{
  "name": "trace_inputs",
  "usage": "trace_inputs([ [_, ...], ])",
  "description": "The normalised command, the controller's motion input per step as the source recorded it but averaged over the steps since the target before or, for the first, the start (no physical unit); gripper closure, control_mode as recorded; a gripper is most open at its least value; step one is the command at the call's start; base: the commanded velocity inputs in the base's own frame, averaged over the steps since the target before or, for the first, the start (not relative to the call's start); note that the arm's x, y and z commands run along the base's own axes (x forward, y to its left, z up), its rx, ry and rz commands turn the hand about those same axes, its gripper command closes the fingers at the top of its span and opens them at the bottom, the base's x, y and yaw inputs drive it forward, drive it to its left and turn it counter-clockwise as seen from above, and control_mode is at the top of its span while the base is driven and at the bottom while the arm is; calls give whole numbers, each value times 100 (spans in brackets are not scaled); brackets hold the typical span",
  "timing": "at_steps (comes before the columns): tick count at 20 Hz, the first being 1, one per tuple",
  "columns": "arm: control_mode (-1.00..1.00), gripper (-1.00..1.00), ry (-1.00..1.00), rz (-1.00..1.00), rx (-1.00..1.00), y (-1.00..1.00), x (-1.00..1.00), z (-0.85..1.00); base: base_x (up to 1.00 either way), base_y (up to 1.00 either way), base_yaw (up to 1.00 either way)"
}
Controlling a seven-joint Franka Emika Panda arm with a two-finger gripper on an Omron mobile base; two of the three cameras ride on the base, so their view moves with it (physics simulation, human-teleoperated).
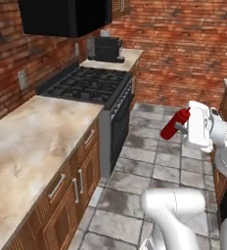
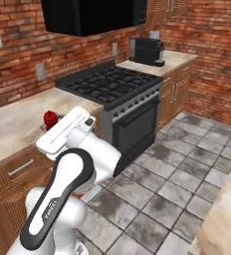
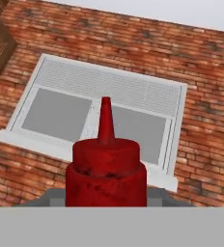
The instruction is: Place the ketchup and mustard from the counter to the top shelf of the fridge. If the existing items in the fridge are on the top shelf, move them to other shelves.
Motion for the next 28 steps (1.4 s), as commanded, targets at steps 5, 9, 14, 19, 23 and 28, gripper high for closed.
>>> trace_inputs([
  [5, 100, 100, 0, 0, 0, 0, 0, 0, 0, -74, -75],
  [9, 100, 100, 0, 0, 0, 0, 0, 0, 35, -64, -64],
  [14, 100, 100, 0, 0, 0, 0, 0, 0, 95, -39, -43],
  [19, 100, 100, 0, 0, 0, 0, 0, 0, 100, 42, -18],
  [23, 100, 100, 0, 0, 0, 0, 0, 0, 24, 100, 13],
  [28, 100, 100, 0, 0, 0, 0, 0, 0, 30, 51, 20],
])
